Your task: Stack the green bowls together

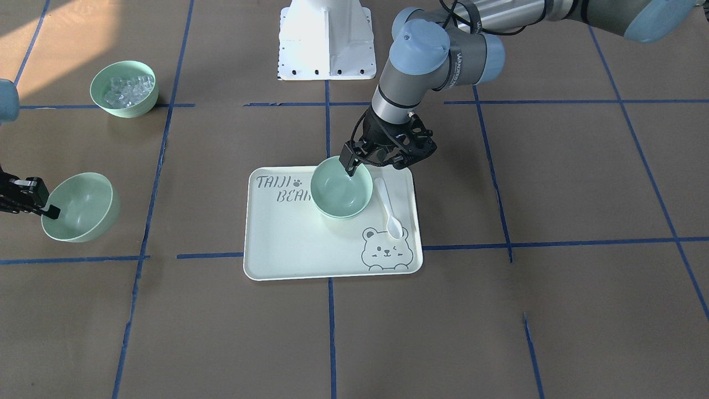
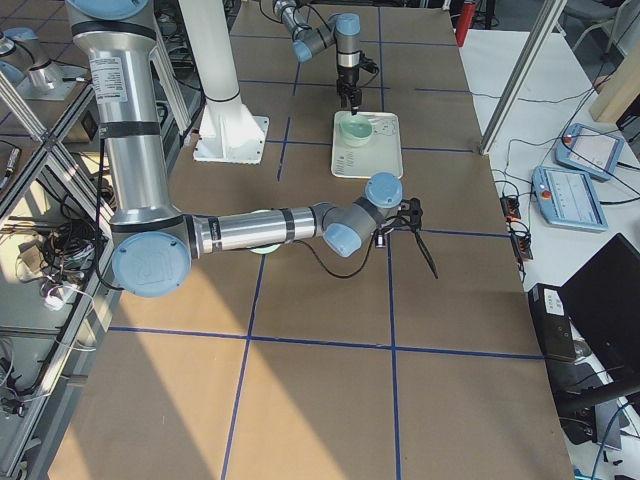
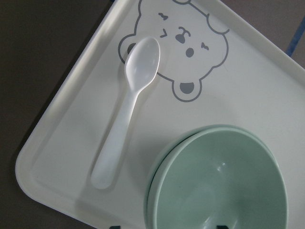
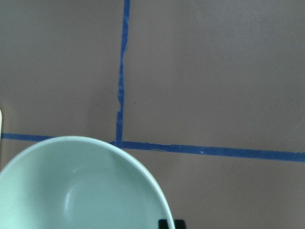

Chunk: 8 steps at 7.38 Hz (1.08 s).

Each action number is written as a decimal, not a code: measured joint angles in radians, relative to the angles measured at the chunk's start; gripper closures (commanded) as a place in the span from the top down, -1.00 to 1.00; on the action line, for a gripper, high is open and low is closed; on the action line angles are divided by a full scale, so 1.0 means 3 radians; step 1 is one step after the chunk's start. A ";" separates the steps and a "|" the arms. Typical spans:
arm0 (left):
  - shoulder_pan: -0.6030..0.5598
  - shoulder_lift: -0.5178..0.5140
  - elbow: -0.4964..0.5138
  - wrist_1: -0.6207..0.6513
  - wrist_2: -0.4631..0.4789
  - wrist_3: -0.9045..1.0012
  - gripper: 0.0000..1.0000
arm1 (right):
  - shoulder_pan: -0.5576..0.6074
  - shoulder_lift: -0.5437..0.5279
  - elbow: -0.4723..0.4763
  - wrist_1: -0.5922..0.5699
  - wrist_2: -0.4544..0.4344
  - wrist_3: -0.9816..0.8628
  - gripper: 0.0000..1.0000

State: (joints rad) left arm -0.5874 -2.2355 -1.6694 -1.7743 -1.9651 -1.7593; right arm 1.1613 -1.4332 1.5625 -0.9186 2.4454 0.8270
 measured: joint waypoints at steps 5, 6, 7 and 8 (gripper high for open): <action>-0.0593 0.0192 -0.0420 0.0563 -0.0264 0.0897 1.00 | -0.0609 0.0849 0.0051 -0.0004 -0.0218 0.1267 -1.00; -0.0749 0.0311 -0.0525 0.0598 -0.0321 0.1138 1.00 | -0.0775 0.0987 0.0052 -0.0056 -0.0363 0.1393 -1.00; -0.0900 0.0401 -0.0578 0.0612 -0.0384 0.1352 1.00 | -0.0905 0.1147 0.0053 -0.0226 -0.0491 0.1444 -1.00; -0.1032 0.0507 -0.0627 0.0617 -0.0448 0.1539 1.00 | -0.1052 0.1344 0.0059 -0.0484 -0.0670 0.1463 -1.00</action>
State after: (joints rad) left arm -0.8969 -2.0834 -1.8574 -1.5892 -2.0995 -1.2977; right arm 0.8458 -1.0300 1.5801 -1.0638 2.2444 1.2658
